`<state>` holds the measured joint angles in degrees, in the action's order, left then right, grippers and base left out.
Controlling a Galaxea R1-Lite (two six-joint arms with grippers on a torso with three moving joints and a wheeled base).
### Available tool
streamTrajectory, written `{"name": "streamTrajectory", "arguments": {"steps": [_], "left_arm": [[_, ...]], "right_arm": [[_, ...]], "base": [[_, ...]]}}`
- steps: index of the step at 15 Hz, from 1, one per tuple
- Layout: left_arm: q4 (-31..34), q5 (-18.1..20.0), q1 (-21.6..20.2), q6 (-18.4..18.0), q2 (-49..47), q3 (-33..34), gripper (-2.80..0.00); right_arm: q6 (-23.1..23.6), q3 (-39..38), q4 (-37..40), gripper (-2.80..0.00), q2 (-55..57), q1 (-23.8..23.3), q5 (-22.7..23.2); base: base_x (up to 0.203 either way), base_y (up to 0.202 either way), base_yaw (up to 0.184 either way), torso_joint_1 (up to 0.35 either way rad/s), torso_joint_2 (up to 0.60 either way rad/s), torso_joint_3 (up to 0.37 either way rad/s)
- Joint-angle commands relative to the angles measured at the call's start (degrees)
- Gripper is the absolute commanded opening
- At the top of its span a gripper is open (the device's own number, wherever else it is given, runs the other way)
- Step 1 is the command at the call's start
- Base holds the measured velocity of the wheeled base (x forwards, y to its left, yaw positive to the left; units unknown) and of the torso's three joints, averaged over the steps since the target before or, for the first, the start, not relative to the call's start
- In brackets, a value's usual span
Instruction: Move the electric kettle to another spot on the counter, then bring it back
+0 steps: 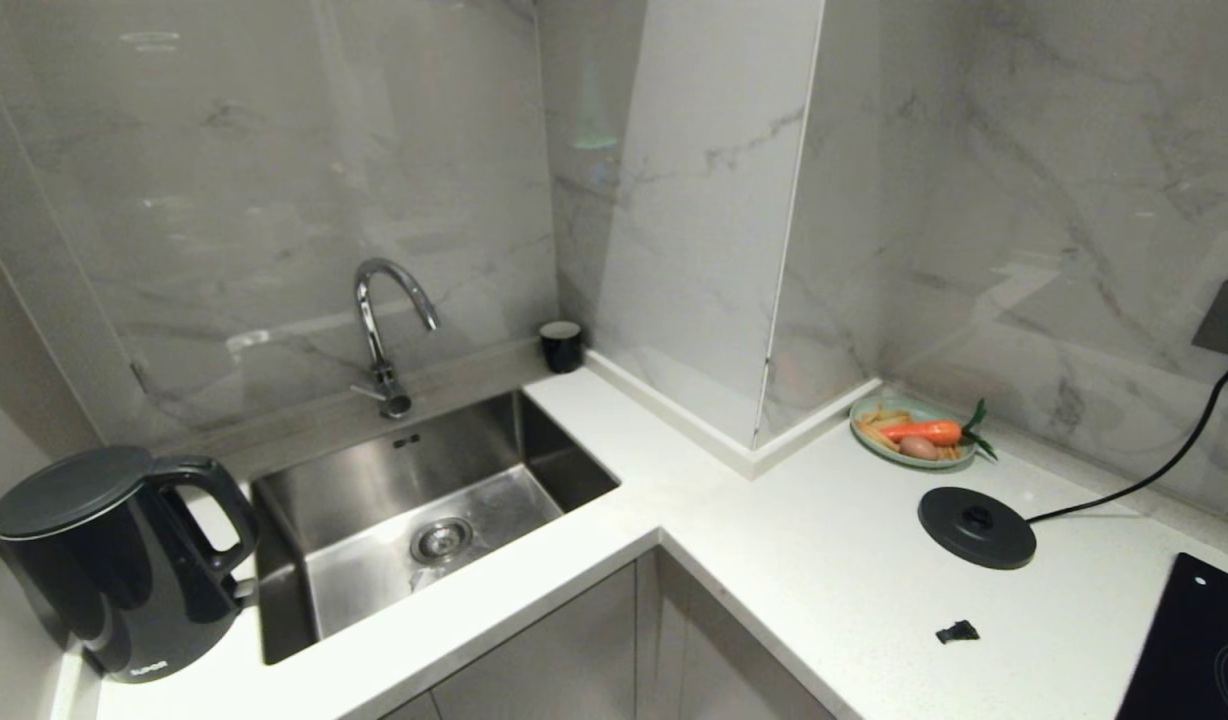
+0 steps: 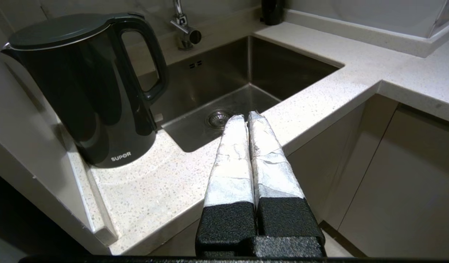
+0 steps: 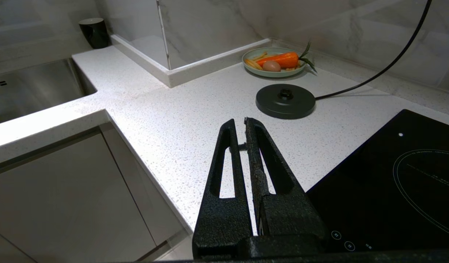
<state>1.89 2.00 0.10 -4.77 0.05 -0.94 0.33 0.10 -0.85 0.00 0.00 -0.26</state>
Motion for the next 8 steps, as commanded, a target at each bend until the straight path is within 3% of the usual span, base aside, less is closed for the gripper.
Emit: {"name": "streamTrajectory", "arguments": {"steps": [1,4,8], "left_arm": [[-0.06,-0.32,-0.01,1.08,-0.22,0.06,-2.80],[-0.13,-1.25,0.08,3.80,-0.22,0.06,-2.80],[-0.22,-1.83,-0.01,3.72,-0.22,0.06,-2.80]], "right_arm": [[0.11,-0.01,-0.03,-2.80,0.00,0.00,-0.01],[0.25,-0.01,-0.03,-2.80,0.00,0.00,0.02],[0.29,-0.01,-0.03,-2.80,0.00,0.00,0.08]], "base": [[0.000,0.000,0.000,0.000,0.00,0.000],[0.000,0.000,0.000,0.000,0.00,0.000],[0.000,0.000,0.000,0.000,0.00,0.000]]}}
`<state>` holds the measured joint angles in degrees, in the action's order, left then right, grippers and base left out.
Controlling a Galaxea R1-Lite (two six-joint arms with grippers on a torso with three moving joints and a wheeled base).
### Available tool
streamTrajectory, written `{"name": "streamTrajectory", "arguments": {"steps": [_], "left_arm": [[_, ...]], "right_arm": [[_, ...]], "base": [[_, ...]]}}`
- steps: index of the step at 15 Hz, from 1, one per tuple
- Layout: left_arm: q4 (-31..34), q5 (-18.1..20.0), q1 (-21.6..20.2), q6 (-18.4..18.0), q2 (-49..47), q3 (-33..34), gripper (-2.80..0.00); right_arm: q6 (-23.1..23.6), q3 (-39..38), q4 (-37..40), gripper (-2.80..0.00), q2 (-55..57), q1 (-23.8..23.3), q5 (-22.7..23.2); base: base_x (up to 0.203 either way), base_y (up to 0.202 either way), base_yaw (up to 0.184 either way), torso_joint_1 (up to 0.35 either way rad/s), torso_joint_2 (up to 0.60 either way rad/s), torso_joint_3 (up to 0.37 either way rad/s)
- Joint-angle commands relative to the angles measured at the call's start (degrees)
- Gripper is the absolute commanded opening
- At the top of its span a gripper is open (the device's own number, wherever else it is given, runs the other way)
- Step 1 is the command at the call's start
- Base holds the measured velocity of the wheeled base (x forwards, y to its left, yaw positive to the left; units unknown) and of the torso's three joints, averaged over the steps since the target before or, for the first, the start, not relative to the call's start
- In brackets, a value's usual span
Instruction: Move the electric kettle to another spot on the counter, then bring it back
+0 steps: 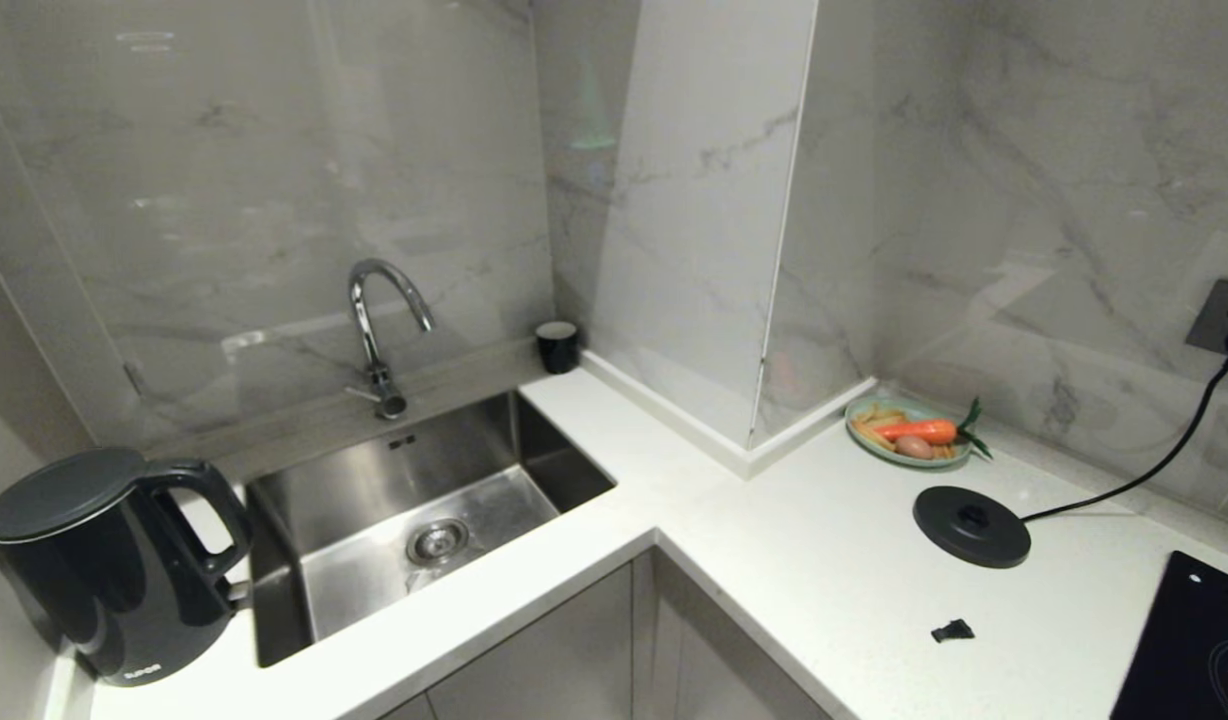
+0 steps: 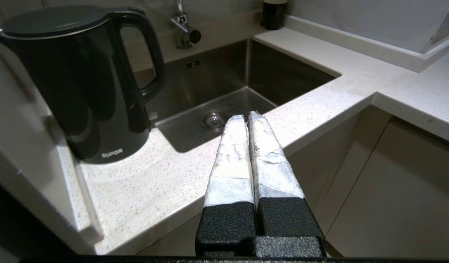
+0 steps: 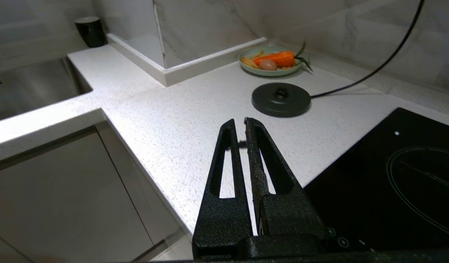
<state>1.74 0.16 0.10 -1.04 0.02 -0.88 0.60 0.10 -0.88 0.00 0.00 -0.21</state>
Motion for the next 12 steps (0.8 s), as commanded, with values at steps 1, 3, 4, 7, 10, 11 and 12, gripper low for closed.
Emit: {"name": "streamTrajectory", "arguments": {"steps": [1,3,4,7,10,11,12], "left_arm": [[-0.07,0.02,-0.01,-0.01,-0.14,0.00,-2.80],[0.01,0.02,-0.01,-0.01,-0.20,0.00,-2.80],[-0.07,0.02,-0.01,-0.01,-0.11,0.00,-2.80],[-0.07,0.02,-0.01,0.08,-0.11,0.00,-2.80],[-0.29,-0.16,-0.04,0.16,-0.11,0.17,-2.80],[-0.43,-0.07,-0.08,0.16,-0.11,0.17,-2.80],[-0.43,-0.07,-0.04,0.08,-0.11,0.17,-2.80]], "right_arm": [[0.02,-0.01,0.00,-2.80,0.00,0.00,0.03],[-0.07,-0.01,0.00,-2.80,0.00,0.00,0.03],[-0.16,-0.01,0.00,-2.80,0.00,0.00,0.03],[-0.16,-0.01,0.00,-2.80,0.00,0.00,0.03],[-0.21,-0.01,0.00,-2.80,0.00,0.00,0.03],[-0.25,-0.01,0.00,-2.80,0.00,0.00,-0.06],[-0.16,-0.01,0.00,-2.80,0.00,0.00,-0.01]], "base": [[-0.005,0.006,-0.081,0.006,0.00,-0.001],[-0.001,0.007,-0.143,0.005,0.00,0.002],[-0.001,0.007,-0.178,0.002,0.01,0.004],[0.002,0.006,-0.173,0.002,0.00,0.004],[0.001,0.006,-0.176,0.003,0.00,0.002],[0.002,0.011,-0.173,0.002,0.01,0.002],[0.001,0.009,-0.173,0.005,0.01,0.002]]}}
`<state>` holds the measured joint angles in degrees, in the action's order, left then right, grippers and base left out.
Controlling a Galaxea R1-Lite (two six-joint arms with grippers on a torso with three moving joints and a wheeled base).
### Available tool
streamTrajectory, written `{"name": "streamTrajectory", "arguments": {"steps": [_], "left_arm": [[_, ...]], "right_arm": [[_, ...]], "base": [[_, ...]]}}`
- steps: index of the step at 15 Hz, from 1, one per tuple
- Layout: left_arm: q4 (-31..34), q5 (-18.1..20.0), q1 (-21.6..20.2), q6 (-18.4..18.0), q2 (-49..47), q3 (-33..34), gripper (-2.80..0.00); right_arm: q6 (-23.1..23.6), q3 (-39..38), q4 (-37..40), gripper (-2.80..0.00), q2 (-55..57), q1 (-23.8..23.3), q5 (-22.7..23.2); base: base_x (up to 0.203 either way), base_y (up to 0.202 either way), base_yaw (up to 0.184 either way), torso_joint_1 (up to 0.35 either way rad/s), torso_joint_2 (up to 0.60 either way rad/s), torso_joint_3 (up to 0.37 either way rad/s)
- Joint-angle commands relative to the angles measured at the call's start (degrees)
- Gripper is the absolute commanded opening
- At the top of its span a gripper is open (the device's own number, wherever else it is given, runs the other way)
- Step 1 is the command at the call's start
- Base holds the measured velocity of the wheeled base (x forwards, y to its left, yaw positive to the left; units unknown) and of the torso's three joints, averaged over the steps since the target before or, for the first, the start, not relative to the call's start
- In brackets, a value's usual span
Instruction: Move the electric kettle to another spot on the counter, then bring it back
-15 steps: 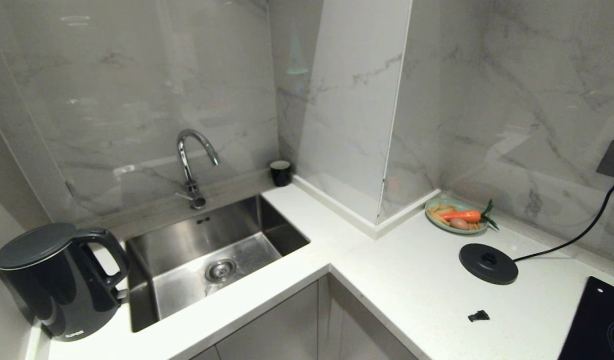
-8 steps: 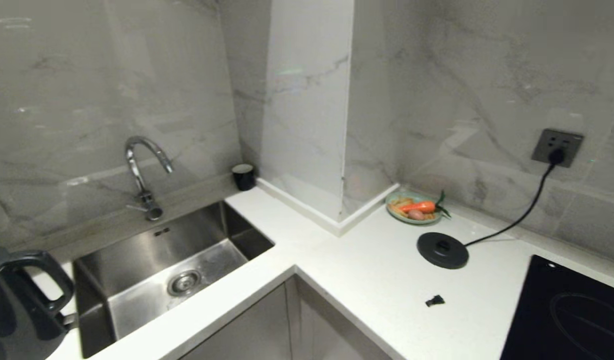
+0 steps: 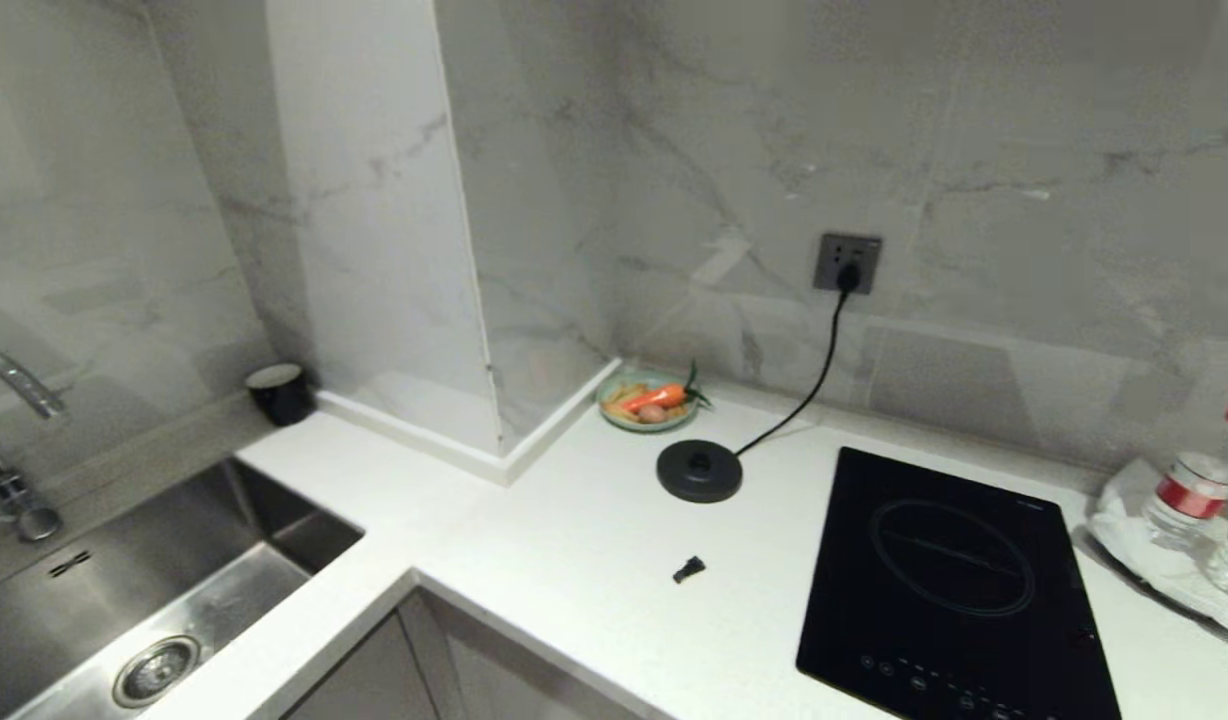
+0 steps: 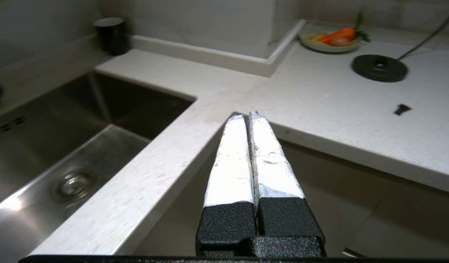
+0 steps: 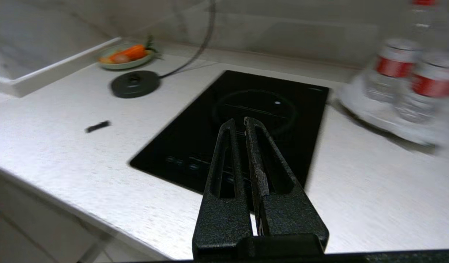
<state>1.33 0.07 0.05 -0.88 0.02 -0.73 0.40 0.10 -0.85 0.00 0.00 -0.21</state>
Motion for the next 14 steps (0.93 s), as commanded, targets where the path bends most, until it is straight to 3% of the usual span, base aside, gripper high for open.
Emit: {"name": "streamTrajectory", "arguments": {"steps": [1,10,14], "left_arm": [[-0.01,0.03,0.04,-0.09,-0.11,0.03,-2.80],[-0.01,0.07,0.02,-0.09,-0.11,0.03,-2.80],[-0.01,0.10,0.04,0.00,-0.11,0.03,-2.80]], "right_arm": [[0.04,-0.01,-0.03,-2.80,0.00,0.00,0.00],[-0.05,-0.01,-0.03,-2.80,0.00,0.00,-0.06],[-0.05,-0.01,-0.03,-2.80,0.00,0.00,-0.06]], "base": [[0.001,0.008,-0.165,-0.002,0.00,0.006],[0.003,0.008,-0.172,0.003,0.00,0.002],[0.002,0.003,-0.050,0.000,0.00,0.000]]}}
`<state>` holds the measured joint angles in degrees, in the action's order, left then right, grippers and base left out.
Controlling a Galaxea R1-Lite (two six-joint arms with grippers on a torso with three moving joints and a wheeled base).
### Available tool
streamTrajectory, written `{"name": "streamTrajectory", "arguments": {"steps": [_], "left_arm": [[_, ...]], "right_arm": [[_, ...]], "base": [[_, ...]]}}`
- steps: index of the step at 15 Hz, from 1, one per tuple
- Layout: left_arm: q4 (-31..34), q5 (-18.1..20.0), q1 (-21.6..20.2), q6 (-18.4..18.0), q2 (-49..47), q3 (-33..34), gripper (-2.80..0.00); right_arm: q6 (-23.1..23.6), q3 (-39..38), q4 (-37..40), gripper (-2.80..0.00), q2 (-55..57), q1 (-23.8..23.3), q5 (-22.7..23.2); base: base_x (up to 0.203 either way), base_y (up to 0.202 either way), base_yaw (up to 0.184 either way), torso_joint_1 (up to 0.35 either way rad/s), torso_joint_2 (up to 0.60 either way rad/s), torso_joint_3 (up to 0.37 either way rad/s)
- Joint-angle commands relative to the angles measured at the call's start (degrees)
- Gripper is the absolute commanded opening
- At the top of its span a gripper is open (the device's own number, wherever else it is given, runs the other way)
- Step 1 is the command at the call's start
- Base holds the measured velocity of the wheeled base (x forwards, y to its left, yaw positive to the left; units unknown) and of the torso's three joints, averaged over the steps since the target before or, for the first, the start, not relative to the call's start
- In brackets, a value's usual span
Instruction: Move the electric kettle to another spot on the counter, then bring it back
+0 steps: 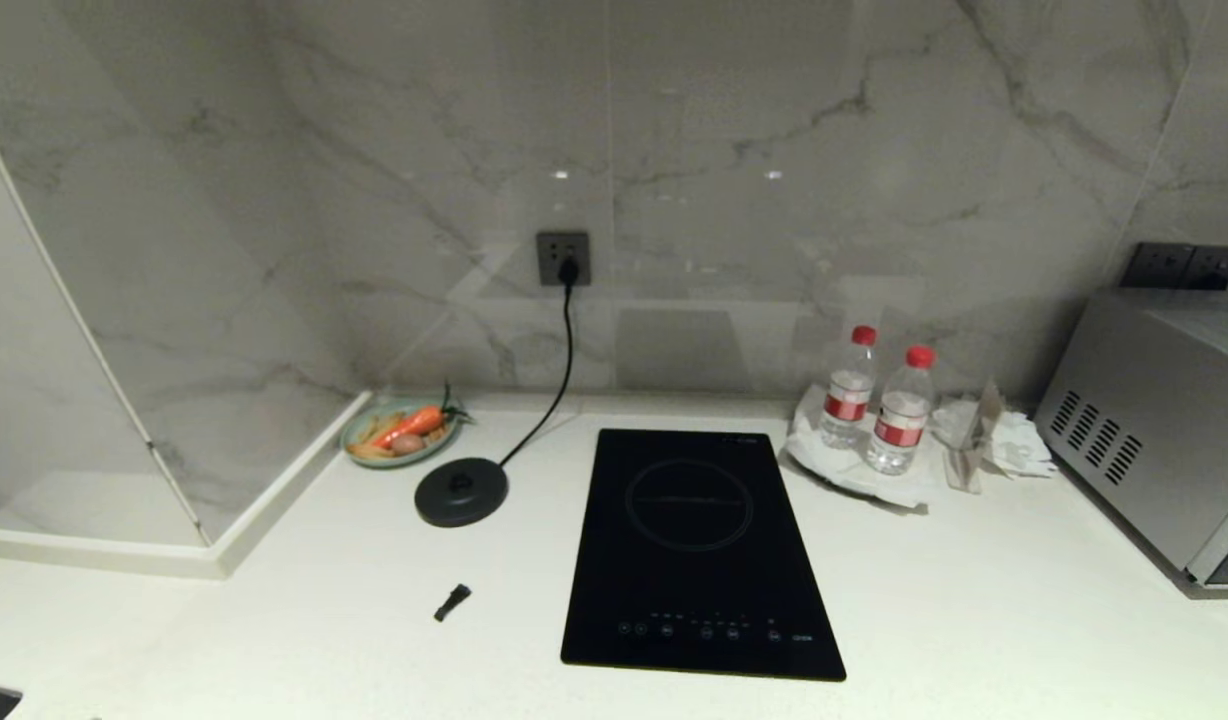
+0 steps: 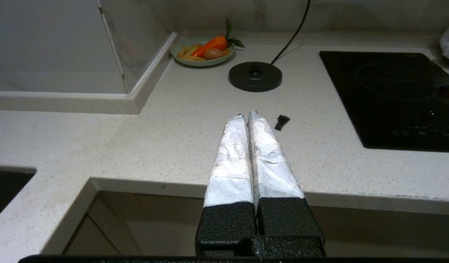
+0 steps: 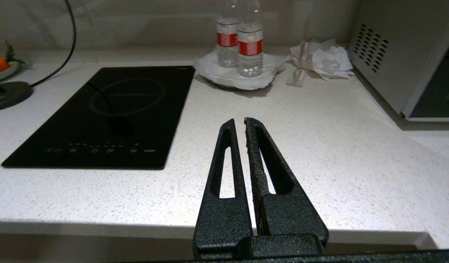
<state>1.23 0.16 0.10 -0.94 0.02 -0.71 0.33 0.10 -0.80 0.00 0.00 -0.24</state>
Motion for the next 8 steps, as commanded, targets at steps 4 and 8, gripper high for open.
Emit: {"name": "streamTrajectory", "arguments": {"steps": [4,8], "left_arm": [[0.09,0.01,-0.01,0.06,-0.11,0.00,-2.80],[0.09,0.01,-0.01,0.06,-0.11,0.00,-2.80]], "right_arm": [[0.02,-0.01,-0.08,-2.80,0.00,0.00,-0.02],[0.02,-0.01,-0.08,-2.80,0.00,0.00,-0.02]], "base": [[0.000,0.000,0.000,0.000,0.00,0.000],[0.000,0.000,0.000,0.000,0.00,0.000]]}}
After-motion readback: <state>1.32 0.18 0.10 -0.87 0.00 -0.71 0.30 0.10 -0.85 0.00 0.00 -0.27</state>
